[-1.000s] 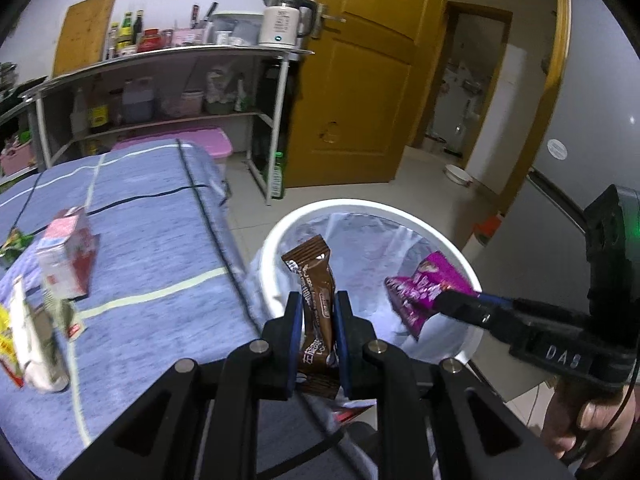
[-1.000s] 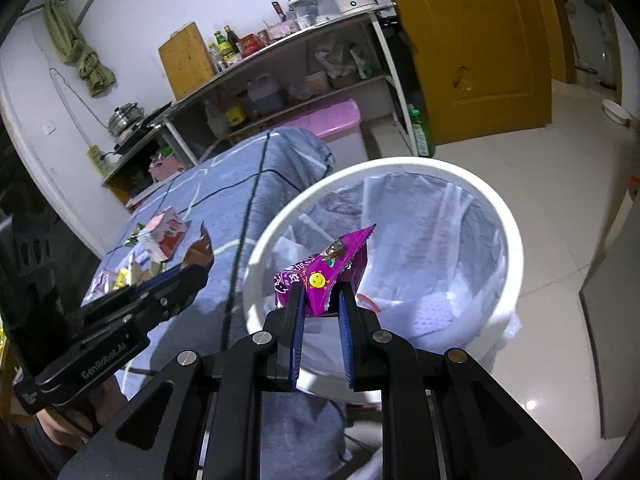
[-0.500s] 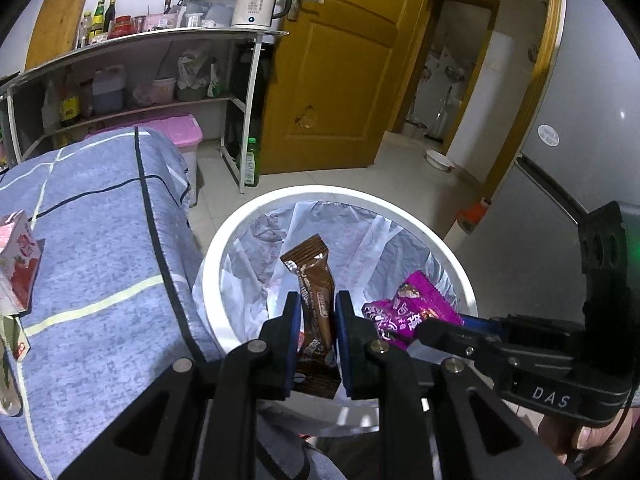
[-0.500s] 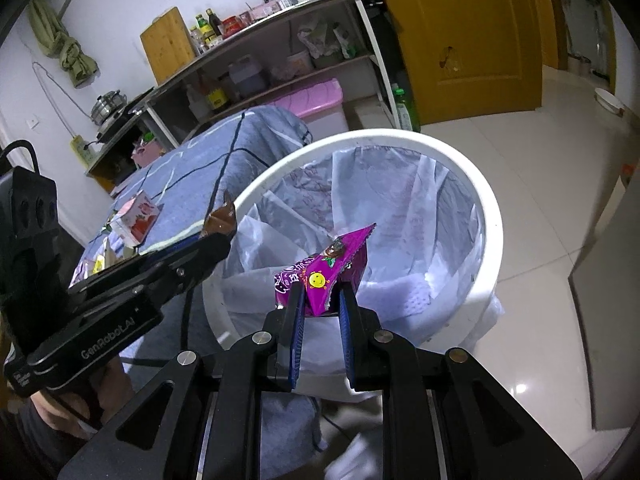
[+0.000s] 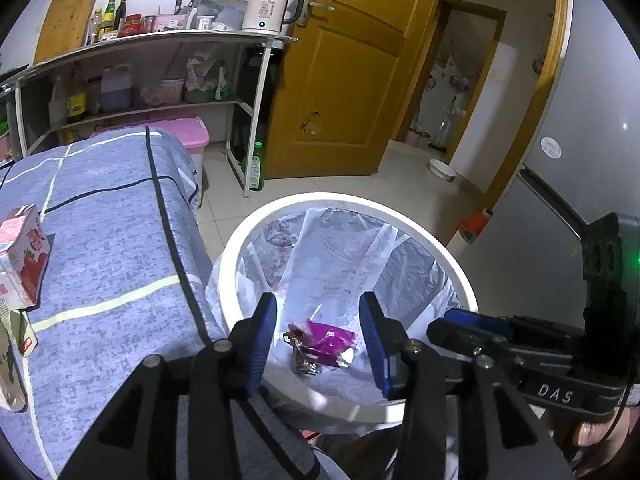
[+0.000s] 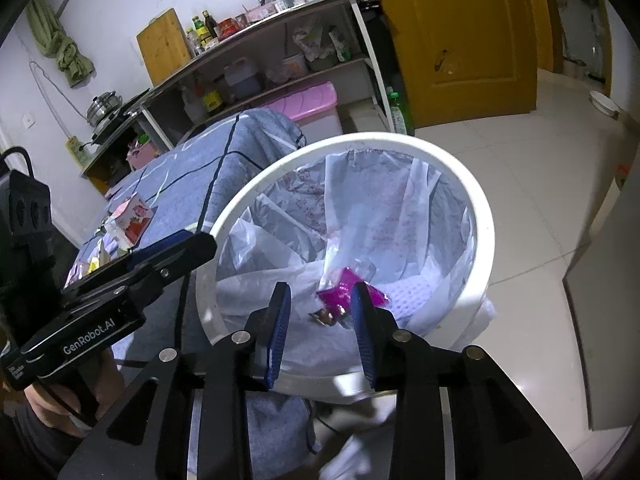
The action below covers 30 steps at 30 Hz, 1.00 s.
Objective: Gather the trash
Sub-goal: 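Move both open grippers back over the table toward the paper bag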
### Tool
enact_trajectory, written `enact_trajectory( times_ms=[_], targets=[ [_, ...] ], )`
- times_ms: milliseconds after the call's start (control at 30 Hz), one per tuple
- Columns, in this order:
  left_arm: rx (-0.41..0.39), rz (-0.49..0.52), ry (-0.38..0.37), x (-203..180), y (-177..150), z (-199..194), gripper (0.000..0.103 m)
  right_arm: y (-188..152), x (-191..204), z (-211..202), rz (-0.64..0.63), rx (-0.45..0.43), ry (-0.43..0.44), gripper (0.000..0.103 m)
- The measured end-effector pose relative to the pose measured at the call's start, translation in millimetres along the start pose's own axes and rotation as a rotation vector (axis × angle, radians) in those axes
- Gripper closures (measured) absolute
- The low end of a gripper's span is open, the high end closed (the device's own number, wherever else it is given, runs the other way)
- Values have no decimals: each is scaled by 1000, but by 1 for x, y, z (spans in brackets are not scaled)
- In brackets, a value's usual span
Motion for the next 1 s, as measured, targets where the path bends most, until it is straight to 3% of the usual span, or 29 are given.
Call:
enact_trajectory(
  times_ms=[433,1000],
  targets=[
    [-38,-39,78,24,-13,-39,59,1,23,-14,-42,-41,26,71],
    [-74,-112,235,76,-40,-97,59,-14,88,-1,-131,-14,150,71]
  ],
)
Point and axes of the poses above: each gripper's, at about its wrist camera, not at the fingertips, and z roughly the way its jaws point, x to its left, y to its top, the point moved 1 cm from there along z, roughly the way its jaws point, and after that the axes turned 6 degrees about -x, right-handed, at the moved point
